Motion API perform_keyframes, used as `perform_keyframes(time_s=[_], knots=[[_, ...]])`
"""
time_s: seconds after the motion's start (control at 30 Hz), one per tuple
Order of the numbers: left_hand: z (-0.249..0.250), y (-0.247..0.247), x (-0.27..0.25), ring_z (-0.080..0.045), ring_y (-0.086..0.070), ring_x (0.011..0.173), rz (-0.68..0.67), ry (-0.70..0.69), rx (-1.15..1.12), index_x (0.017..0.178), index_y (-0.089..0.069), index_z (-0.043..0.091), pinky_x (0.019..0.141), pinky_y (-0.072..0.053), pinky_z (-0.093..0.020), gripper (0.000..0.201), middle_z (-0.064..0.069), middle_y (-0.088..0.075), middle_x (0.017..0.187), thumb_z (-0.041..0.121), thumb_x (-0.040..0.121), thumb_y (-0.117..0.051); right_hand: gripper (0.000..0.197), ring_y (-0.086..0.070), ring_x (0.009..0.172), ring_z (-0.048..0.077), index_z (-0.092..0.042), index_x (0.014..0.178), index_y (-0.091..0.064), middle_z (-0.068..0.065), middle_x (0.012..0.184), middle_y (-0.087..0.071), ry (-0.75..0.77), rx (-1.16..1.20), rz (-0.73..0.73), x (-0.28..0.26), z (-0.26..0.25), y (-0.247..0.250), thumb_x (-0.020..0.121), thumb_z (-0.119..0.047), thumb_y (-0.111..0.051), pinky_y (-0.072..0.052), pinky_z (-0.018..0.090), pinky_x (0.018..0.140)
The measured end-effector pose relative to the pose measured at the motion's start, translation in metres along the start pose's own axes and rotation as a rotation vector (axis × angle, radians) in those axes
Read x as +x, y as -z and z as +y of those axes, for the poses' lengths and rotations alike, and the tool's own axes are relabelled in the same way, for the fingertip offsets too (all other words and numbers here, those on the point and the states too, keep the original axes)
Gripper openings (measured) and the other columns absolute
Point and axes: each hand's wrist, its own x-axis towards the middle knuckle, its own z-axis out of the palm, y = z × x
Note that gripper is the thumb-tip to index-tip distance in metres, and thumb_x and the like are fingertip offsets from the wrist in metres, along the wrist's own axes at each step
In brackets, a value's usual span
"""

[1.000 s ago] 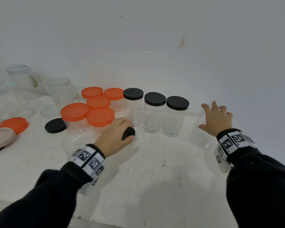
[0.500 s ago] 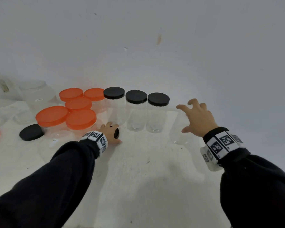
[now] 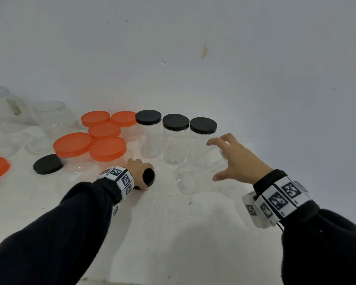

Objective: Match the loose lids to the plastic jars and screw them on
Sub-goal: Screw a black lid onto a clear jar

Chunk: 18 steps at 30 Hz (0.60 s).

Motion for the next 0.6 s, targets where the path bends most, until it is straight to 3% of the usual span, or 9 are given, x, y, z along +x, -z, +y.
perform_keyframes(time_s=[0.23, 0.43, 0.6], knots=[[-0.006, -0.008, -0.031, -0.027, -0.041, 0.119, 0.075, -0.035, -0.248, 0.14, -0.031, 0.028, 0.099, -0.041, -0.041, 0.083, -0.007, -0.033, 0.133, 0.042, 0.071, -0.075, 0.084, -0.05, 0.094, 0.015, -0.023, 0.127, -0.045, -0.002, 0.121, -0.043, -0.016, 0.079, 0.078, -0.002, -0.013, -0.01, 0.057, -0.044, -0.085, -0.046, 0.03, 0.082], [-0.025, -0.003, -0.079, -0.02, -0.039, 0.117, 0.232, -0.141, -0.432, 0.14, -0.034, 0.025, 0.096, -0.038, -0.025, 0.078, -0.002, -0.034, 0.128, 0.03, 0.074, -0.074, 0.075, -0.046, 0.099, 0.015, -0.013, 0.11, -0.04, -0.001, 0.116, -0.046, -0.055, 0.169, 0.066, 0.0, -0.02, -0.031, 0.059, -0.042, -0.085, -0.036, 0.022, 0.076], [-0.039, 0.004, -0.119, -0.013, -0.039, 0.113, 0.342, -0.202, -0.555, 0.137, -0.037, 0.028, 0.091, -0.033, -0.019, 0.076, 0.004, -0.035, 0.125, 0.028, 0.072, -0.078, 0.069, -0.048, 0.101, 0.018, -0.013, 0.102, -0.036, 0.001, 0.111, -0.047, -0.075, 0.268, 0.056, 0.003, -0.031, -0.049, 0.059, -0.035, -0.086, -0.041, 0.024, 0.074]])
